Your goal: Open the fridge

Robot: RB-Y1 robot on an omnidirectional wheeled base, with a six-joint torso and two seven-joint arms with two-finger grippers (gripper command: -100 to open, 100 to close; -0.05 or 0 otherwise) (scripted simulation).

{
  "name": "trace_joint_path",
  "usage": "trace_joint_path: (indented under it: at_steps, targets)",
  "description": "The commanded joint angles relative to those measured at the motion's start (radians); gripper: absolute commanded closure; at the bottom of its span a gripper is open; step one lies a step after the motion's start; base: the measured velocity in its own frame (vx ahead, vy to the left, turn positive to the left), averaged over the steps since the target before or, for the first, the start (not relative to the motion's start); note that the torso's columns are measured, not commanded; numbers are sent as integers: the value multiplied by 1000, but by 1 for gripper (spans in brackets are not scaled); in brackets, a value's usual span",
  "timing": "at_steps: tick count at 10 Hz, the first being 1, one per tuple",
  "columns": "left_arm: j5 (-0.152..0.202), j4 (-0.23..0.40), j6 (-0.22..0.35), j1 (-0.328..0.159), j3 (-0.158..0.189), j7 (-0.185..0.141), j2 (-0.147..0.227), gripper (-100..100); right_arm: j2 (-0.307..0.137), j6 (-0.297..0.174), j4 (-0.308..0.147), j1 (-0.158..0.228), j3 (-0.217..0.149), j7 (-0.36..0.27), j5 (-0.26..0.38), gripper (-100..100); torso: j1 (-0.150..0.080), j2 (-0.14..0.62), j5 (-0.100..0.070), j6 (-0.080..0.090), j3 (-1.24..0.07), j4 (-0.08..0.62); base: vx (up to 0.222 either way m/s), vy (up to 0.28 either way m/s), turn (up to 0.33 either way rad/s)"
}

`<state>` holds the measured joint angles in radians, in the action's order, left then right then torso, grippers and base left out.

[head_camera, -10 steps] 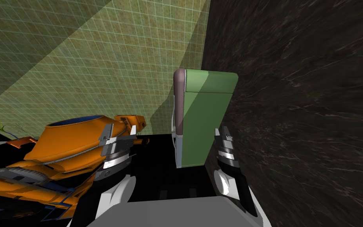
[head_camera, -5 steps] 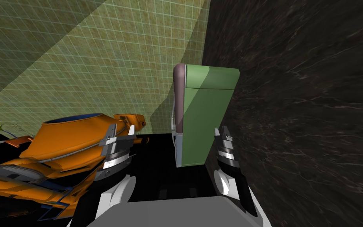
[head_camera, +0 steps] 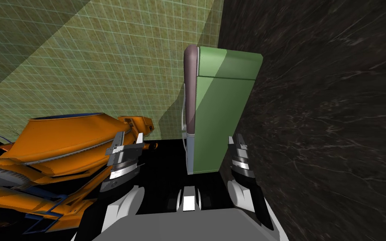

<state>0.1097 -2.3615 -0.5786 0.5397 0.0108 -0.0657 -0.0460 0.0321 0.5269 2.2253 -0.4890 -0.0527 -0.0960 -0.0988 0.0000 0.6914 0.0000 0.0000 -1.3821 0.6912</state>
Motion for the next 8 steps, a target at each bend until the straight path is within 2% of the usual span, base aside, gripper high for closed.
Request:
trace_joint_path:
  at_steps: [1, 3, 8]
  targets:
    - [0, 0, 0, 0, 0, 0, 0, 0, -76, 1, -11, 3, 8, 51, -8, -100, 0, 33, 0, 0, -69, 33, 16, 13, 3]
    - [0, 0, 0, 0, 0, 0, 0, 0, -135, 2, -26, 6, 20, 109, -20, -100, 1, 45, 0, 0, -93, 45, 26, 24, 2]
    - [0, 0, 0, 0, 0, 0, 0, 0, -176, 5, -46, 11, 36, 225, -37, -100, 0, 47, 0, 0, -94, 47, 23, 20, 1]
